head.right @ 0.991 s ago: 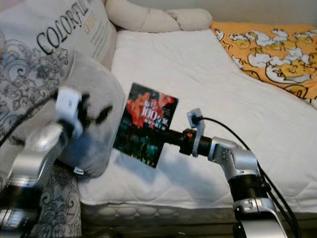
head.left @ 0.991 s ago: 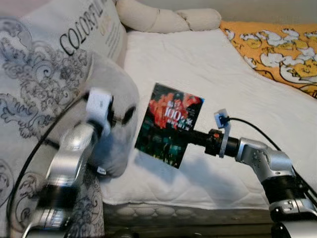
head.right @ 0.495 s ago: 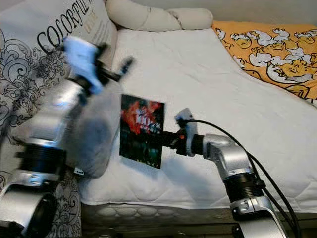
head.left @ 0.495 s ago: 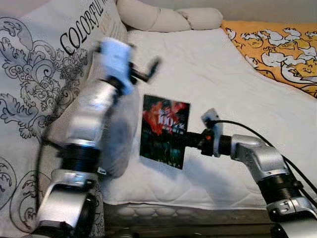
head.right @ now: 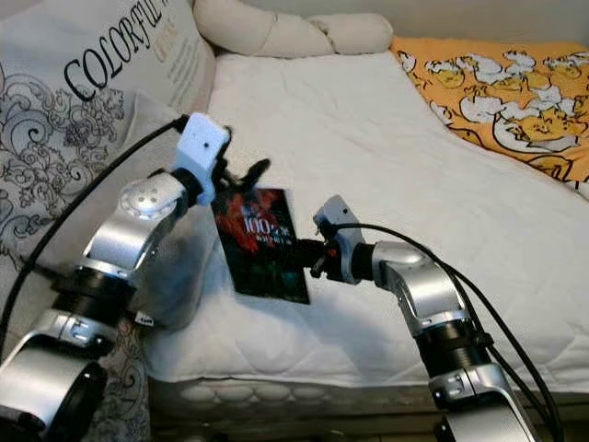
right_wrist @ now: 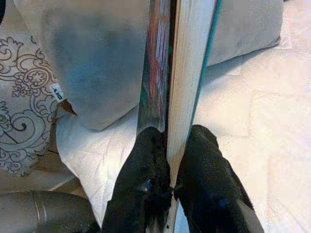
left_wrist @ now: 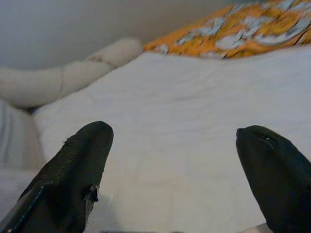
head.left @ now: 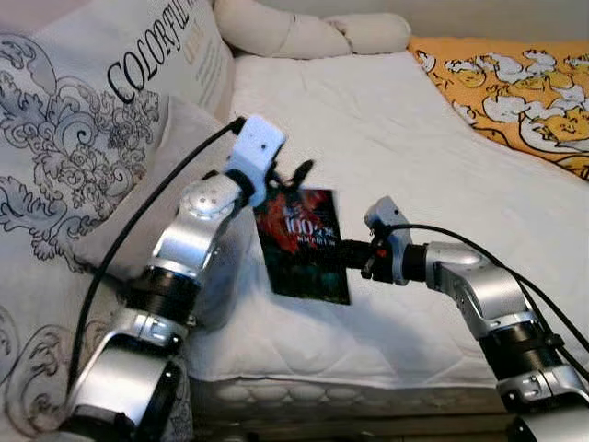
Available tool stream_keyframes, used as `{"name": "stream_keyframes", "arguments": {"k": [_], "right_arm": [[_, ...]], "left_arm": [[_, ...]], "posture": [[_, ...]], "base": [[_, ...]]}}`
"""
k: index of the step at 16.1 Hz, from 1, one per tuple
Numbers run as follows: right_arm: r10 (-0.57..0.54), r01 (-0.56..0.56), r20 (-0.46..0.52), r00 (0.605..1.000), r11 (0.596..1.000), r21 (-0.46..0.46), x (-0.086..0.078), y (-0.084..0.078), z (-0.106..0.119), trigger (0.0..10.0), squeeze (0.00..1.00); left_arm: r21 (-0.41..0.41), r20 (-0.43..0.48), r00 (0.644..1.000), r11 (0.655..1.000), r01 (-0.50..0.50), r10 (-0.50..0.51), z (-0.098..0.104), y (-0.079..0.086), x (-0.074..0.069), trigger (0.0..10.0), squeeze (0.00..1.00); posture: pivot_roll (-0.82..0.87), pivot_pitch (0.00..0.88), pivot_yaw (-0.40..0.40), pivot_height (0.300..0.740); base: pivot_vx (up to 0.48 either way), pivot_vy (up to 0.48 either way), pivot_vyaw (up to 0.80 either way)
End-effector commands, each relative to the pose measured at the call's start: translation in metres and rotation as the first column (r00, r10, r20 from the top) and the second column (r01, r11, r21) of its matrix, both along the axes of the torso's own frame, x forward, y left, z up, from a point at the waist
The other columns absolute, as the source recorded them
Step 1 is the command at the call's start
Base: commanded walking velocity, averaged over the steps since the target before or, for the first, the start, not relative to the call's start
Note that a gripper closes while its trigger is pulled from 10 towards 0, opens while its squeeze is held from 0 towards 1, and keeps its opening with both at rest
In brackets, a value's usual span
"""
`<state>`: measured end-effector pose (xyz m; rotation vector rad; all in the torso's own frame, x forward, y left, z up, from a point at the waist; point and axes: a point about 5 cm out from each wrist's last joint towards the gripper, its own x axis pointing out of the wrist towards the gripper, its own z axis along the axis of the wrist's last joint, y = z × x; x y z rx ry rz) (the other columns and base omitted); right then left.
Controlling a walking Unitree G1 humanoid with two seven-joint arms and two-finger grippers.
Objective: Clean up the room
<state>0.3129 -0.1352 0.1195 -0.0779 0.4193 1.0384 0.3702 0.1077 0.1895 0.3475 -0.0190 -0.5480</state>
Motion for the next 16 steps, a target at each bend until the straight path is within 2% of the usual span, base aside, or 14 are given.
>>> {"name": "stream_keyframes", "arguments": {"k": [1, 8, 16], "right_arm": [[0.025, -0.027, 0.107, 0.994, 0.999, 0.023, 0.005, 0.004, 0.022, 10.0, 0.0], [0.021, -0.024, 0.131, 0.991, 0.999, 0.023, 0.008, 0.003, 0.025, 10.0, 0.0], [-0.019, 0.015, 0.148, 0.989, 1.0, 0.023, 0.012, -0.006, 0.029, 10.0, 0.0]], "left_arm": [[0.046, -0.03, 0.999, 0.999, -0.012, 0.013, -0.007, 0.002, 0.001, 10.0, 0.0], [0.086, -0.039, 0.999, 0.996, -0.034, 0.038, -0.013, 0.011, 0.003, 10.0, 0.0], [0.118, -0.064, 0.996, 0.992, -0.05, 0.058, -0.02, 0.02, 0.003, 10.0, 0.0]], "posture": [[-0.03, 0.0, 0.034, 0.74], [-0.03, 0.0, 0.032, 0.74], [-0.03, 0.0, 0.044, 0.74]], "base": [[0.0, 0.0, 0.0], [0.0, 0.0, 0.0], [0.0, 0.0, 0.0]]}}
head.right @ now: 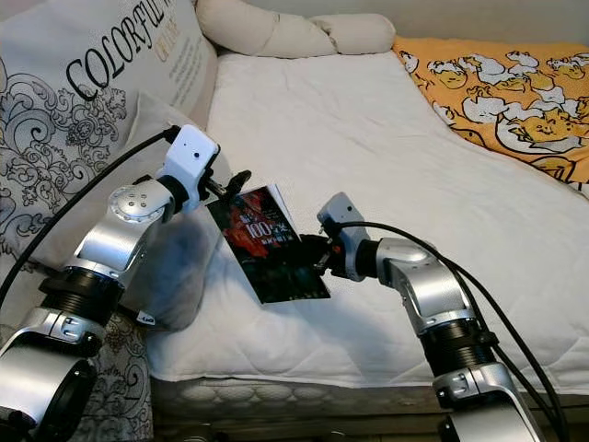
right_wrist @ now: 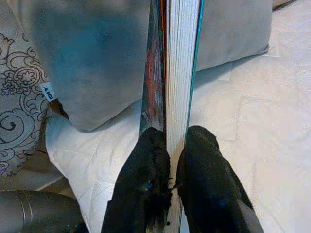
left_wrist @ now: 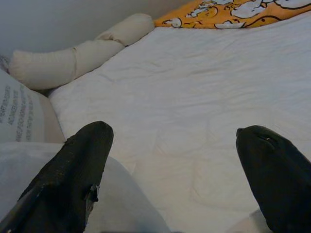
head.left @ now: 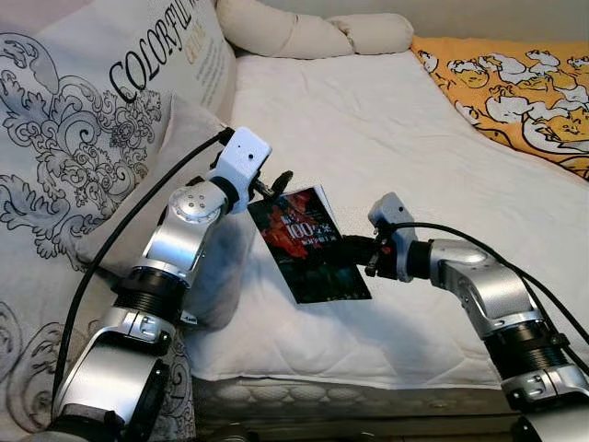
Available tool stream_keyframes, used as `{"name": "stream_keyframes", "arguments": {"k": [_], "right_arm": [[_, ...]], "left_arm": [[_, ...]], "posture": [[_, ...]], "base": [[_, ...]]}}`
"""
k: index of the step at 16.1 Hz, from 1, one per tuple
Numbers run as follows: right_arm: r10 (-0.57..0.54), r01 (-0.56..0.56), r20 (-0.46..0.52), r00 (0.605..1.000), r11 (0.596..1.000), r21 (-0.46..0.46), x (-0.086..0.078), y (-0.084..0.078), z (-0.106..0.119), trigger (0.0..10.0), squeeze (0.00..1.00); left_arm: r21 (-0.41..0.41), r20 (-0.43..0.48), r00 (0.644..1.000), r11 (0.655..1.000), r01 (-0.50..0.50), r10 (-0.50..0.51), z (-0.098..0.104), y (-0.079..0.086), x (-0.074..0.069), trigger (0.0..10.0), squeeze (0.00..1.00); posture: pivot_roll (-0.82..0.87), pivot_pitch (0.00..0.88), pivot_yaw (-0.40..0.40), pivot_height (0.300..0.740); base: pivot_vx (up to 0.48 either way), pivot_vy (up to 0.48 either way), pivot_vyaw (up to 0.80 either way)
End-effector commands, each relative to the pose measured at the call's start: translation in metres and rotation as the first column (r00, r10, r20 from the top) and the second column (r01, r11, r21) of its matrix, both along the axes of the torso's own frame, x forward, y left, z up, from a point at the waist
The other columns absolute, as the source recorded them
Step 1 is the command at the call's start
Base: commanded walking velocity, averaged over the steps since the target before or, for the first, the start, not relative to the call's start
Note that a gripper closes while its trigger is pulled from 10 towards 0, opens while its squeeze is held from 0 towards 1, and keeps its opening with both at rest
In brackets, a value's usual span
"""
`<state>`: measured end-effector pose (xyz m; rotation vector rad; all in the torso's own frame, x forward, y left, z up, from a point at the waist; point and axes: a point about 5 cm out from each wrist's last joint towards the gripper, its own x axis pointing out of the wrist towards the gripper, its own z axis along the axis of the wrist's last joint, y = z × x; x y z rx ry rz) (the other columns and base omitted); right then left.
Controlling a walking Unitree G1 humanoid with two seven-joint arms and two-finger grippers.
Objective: Clean up the room
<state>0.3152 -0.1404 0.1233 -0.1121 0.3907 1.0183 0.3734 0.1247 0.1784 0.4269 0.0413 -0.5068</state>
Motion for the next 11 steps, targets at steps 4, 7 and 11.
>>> {"name": "stream_keyframes", "arguments": {"k": [4, 7, 11], "right_arm": [[-0.01, 0.005, 0.11, 0.994, 0.999, 0.045, 0.009, -0.003, 0.027, 10.0, 0.0], [-0.048, 0.042, 0.083, 0.995, 0.996, 0.074, 0.002, -0.004, 0.021, 10.0, 0.0], [-0.253, 0.248, 0.069, 0.965, 0.966, 0.068, -0.004, -0.022, 0.002, 10.0, 0.0]], "left_arm": [[0.007, -0.042, 0.999, 1.0, -0.02, 0.021, -0.01, 0.006, 0.0, 10.0, 0.0], [-0.265, 0.006, 1.0, 0.964, -0.016, 0.018, 0.01, 0.003, -0.001, 10.0, 0.0], [-0.399, 0.02, 0.989, 0.908, -0.128, 0.148, 0.017, 0.022, 0.001, 10.0, 0.0]], "posture": [[-0.03, 0.0, 0.049, 0.74], [-0.03, 0.0, 0.037, 0.74], [-0.03, 0.0, 0.035, 0.74]], "base": [[0.0, 0.0, 0.0], [0.0, 0.0, 0.0], [0.0, 0.0, 0.0]]}}
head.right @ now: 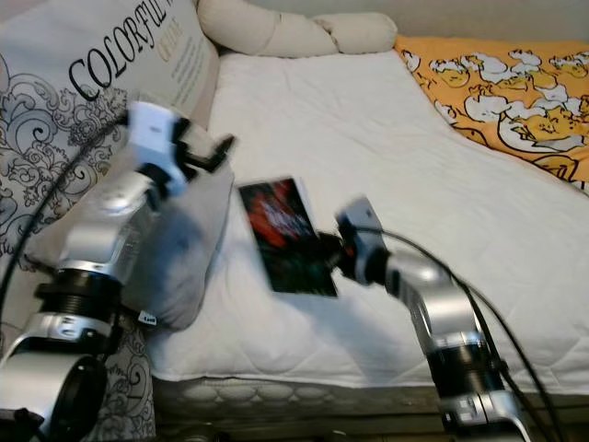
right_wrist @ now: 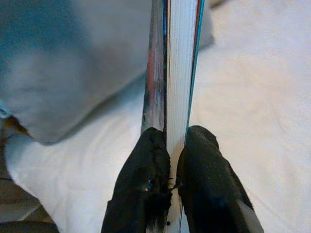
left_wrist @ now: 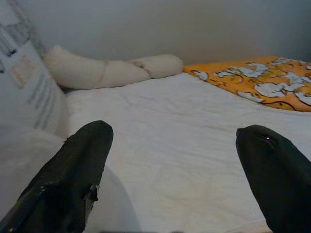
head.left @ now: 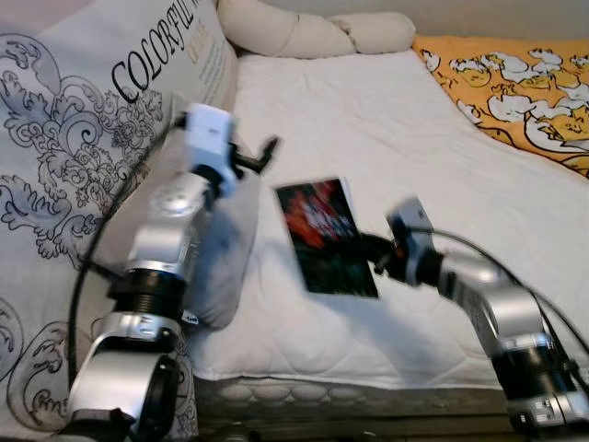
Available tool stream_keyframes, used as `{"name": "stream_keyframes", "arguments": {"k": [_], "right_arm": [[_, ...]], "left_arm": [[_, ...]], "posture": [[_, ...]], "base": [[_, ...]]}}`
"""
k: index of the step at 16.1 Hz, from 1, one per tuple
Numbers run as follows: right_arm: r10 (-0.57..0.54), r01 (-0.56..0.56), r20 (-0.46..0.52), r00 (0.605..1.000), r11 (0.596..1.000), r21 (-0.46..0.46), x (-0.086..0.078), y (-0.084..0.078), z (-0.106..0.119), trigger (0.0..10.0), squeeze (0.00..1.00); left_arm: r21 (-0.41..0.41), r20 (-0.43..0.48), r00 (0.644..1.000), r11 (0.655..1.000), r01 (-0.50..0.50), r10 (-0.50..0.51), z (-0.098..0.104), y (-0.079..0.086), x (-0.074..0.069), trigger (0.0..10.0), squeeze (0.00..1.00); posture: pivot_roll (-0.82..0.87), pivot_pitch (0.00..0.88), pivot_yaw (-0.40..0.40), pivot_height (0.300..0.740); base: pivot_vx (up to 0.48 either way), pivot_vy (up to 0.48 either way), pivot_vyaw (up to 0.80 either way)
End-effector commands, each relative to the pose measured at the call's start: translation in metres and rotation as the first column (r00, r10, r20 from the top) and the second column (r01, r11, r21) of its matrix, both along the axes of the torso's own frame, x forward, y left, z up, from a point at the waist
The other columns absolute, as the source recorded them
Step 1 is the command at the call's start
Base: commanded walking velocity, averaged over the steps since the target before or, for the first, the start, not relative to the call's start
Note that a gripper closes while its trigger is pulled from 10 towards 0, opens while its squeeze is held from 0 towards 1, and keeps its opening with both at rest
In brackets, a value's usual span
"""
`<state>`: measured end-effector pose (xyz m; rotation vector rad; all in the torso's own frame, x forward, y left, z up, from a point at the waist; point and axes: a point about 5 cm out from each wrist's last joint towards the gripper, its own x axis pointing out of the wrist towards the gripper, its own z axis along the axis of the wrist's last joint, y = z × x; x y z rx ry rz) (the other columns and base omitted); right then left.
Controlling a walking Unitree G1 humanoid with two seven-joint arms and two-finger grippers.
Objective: Clean up the room
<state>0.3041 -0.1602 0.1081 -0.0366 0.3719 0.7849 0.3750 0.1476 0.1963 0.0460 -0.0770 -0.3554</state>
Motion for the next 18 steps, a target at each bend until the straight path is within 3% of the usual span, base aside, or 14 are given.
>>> {"name": "stream_keyframes", "arguments": {"k": [1, 2, 3, 4, 7, 8, 11, 12, 14, 16, 18], "right_arm": [[-0.157, 0.154, 0.092, 0.983, 0.987, 0.039, 0.012, -0.012, 0.017, 10.0, 0.0], [-0.268, 0.262, 0.109, 0.957, 0.963, 0.062, 0.014, -0.019, 0.018, 10.0, 0.0], [-0.296, 0.289, 0.118, 0.948, 0.955, 0.07, 0.015, -0.02, 0.019, 10.0, 0.0], [-0.409, 0.396, 0.116, 0.905, 0.91, 0.125, 0.017, -0.02, 0.018, 10.0, 0.0], [-0.492, 0.475, 0.113, 0.863, 0.867, 0.149, 0.018, -0.01, 0.012, 10.0, 0.0], [-0.538, 0.518, 0.106, 0.836, 0.838, 0.169, 0.02, -0.004, 0.009, 10.0, 0.0], [-0.593, 0.57, 0.106, 0.798, 0.8, 0.185, 0.021, -0.002, 0.009, 10.0, 0.0], [-0.61, 0.59, 0.097, 0.787, 0.789, 0.17, 0.022, 0.001, 0.006, 10.0, 0.0], [-0.605, 0.598, 0.179, 0.776, 0.796, 0.093, 0.025, 0.005, 0.005, 10.0, 0.0], [-0.605, 0.597, 0.182, 0.775, 0.795, 0.105, 0.026, 0.008, 0.006, 10.0, 0.0], [-0.585, 0.566, 0.142, 0.798, 0.81, 0.156, 0.022, 0.014, 0.004, 10.0, 0.0]], "left_arm": [[0.039, -0.04, 0.999, 0.999, -0.018, 0.019, -0.017, 0.007, -0.008, 10.0, 0.0], [0.072, -0.071, 0.997, 0.997, -0.025, 0.03, -0.03, 0.011, -0.016, 10.0, 0.0], [0.083, -0.076, 0.997, 0.996, -0.028, 0.034, -0.033, 0.012, -0.018, 10.0, 0.0], [0.115, -0.084, 0.994, 0.991, -0.066, 0.076, -0.047, 0.017, -0.029, 10.0, 0.0], [0.142, -0.084, 0.991, 0.985, -0.096, 0.108, -0.06, 0.018, -0.039, 10.0, 0.0], [0.146, -0.093, 0.986, 0.981, -0.125, 0.139, -0.065, 0.02, -0.044, 10.0, 0.0], [0.157, -0.093, 0.982, 0.976, -0.148, 0.164, -0.066, 0.023, -0.048, 10.0, 0.0], [0.205, -0.078, 0.982, 0.966, -0.156, 0.175, -0.067, 0.025, -0.05, 10.0, 0.0], [0.205, -0.093, 0.977, 0.964, -0.167, 0.189, -0.068, 0.026, -0.048, 10.0, 0.0], [0.214, -0.074, 0.979, 0.962, -0.172, 0.191, -0.066, 0.027, -0.048, 10.0, 0.0], [0.218, -0.077, 0.976, 0.958, -0.185, 0.206, -0.066, 0.031, -0.047, 10.0, 0.0]], "posture": [[-0.05, 0.0, 0.048, 0.74], [-0.05, 0.0, 0.046, 0.74], [-0.05, 0.0, 0.046, 0.74], [-0.04, 0.0, 0.042, 0.74], [-0.03, 0.0, 0.018, 0.74], [-0.01, 0.0, 0.001, 0.74], [0.0, 0.0, -0.007, 0.74], [0.0, 0.0, -0.001, 0.74], [-0.01, 0.0, 0.002, 0.74], [-0.01, 0.0, 0.004, 0.74], [-0.01, 0.0, -0.001, 0.74]], "base": [[0.0, 0.0, 0.0], [0.0, 0.0, 0.0], [0.0, 0.0, 0.0], [0.0, 0.0, 0.0], [0.0, 0.0, 0.0], [0.0, -0.45, 0.8], [0.0, -0.454, 0.8], [0.0, 0.0, 0.0], [0.0, 0.0, 0.0], [0.0, 0.0, 0.0], [0.0, 0.0, 0.0]]}}
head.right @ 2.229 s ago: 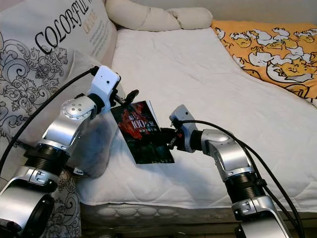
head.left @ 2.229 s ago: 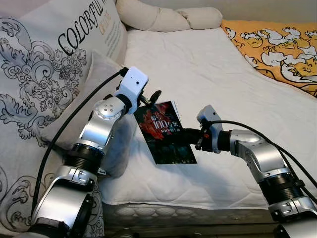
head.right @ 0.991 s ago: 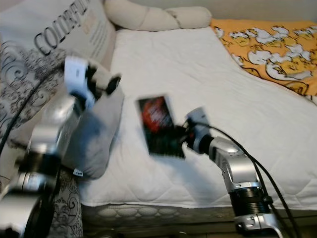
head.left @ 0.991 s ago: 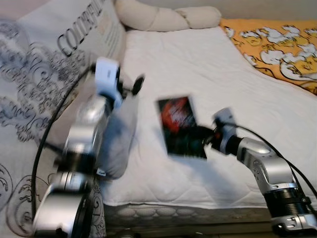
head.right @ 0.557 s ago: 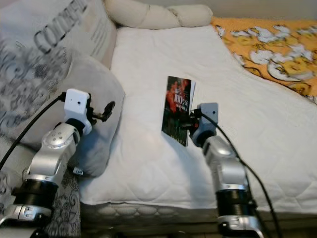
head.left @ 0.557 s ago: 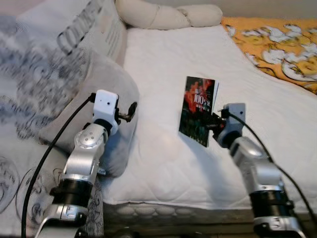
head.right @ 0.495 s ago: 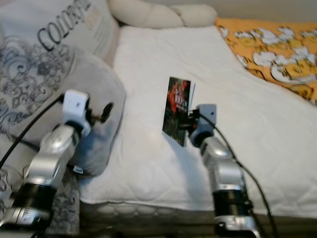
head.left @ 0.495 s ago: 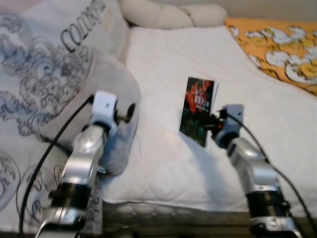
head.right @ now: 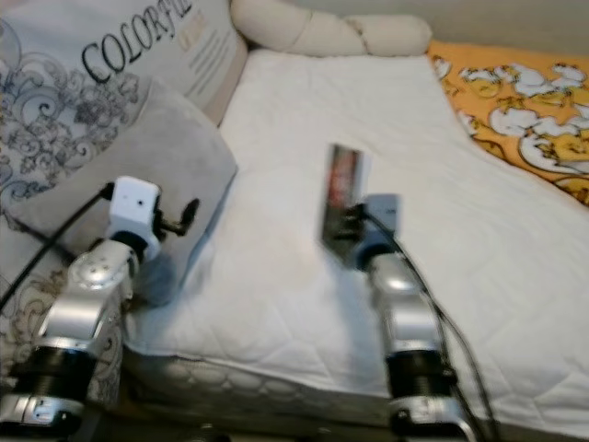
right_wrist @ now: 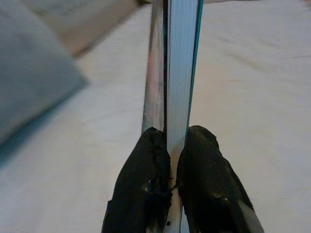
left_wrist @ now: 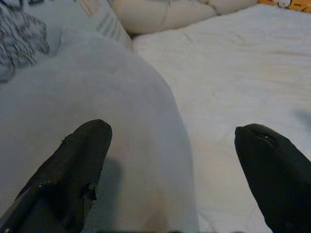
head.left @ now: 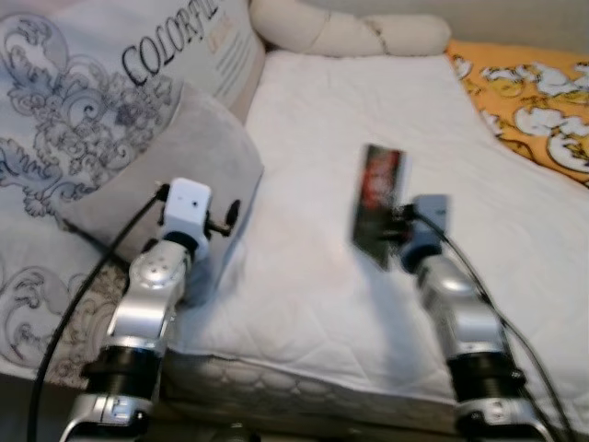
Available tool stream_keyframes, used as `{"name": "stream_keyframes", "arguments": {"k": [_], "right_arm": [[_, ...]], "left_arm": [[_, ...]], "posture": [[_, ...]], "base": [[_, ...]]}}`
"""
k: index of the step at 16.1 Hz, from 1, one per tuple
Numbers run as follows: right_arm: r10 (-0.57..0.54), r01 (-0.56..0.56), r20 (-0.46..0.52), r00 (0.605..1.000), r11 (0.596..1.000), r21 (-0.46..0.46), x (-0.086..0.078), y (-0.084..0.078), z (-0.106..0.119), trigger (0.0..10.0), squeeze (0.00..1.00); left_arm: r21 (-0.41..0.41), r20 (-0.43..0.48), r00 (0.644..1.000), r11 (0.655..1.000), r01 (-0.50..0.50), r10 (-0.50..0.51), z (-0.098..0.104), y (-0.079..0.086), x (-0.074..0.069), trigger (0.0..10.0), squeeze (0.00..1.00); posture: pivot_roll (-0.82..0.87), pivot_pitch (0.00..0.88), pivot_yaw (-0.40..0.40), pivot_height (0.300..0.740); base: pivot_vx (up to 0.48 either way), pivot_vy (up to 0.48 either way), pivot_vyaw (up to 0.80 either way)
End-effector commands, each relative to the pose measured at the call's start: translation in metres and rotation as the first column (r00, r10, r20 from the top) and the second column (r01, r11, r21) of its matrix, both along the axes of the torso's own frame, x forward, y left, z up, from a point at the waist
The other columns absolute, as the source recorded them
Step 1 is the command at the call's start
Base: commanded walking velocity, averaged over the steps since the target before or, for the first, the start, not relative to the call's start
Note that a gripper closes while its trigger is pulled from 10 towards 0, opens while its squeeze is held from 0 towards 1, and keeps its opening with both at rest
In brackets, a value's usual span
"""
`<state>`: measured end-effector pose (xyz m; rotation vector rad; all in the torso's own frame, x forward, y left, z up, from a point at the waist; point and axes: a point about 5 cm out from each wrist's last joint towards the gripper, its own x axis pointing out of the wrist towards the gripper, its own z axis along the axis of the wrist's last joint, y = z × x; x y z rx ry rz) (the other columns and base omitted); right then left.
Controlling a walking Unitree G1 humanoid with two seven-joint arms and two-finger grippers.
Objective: Clean up the room
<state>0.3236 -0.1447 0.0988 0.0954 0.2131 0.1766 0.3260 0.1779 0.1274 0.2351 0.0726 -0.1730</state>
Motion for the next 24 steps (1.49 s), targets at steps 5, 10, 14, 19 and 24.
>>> {"name": "stream_keyframes", "arguments": {"k": [5, 10, 14, 19, 24], "right_arm": [[0.03, -0.032, 0.059, 0.998, 0.999, 0.035, -0.002, 0.004, 0.008, 10.0, 0.0], [0.054, -0.056, 0.019, 0.998, 0.987, 0.15, -0.001, 0.005, 0.008, 10.0, 0.0], [0.202, -0.157, -0.088, 0.975, 0.917, 0.366, 0.031, 0.01, 0.012, 10.0, 0.0], [0.352, -0.134, -0.302, 0.886, 0.817, 0.561, 0.034, 0.007, -0.01, 10.0, 0.0], [0.305, -0.056, -0.4, 0.865, 0.849, 0.525, 0.03, -0.003, -0.023, 10.0, 0.0]], "left_arm": [[0.023, 0.0, 1.0, 1.0, 0.009, -0.009, 0.001, 0.003, -0.001, 10.0, 0.0], [0.027, -0.013, 0.994, 0.993, 0.111, -0.111, 0.001, -0.002, -0.007, 10.0, 0.0], [0.032, -0.056, 0.939, 0.939, 0.341, -0.339, 0.007, -0.009, -0.019, 10.0, 0.0], [-0.001, -0.246, 0.775, 0.8, 0.601, -0.582, 0.003, -0.008, -0.056, 10.0, 0.0], [-0.03, -0.382, 0.666, 0.729, 0.684, -0.64, 0.0, 0.002, -0.087, 10.0, 0.0]], "posture": [[0.0, 0.0, 0.002, 0.74], [0.0, 0.0, 0.001, 0.74], [0.02, 0.0, -0.013, 0.74], [0.08, 0.0, -0.027, 0.74], [0.14, 0.0, -0.042, 0.74]], "base": [[0.0, 0.0, 0.0], [0.0, 0.0, 0.0], [0.0, 0.0, 0.0], [0.0, 0.0, 0.0], [0.0, 0.0, 0.0]]}}
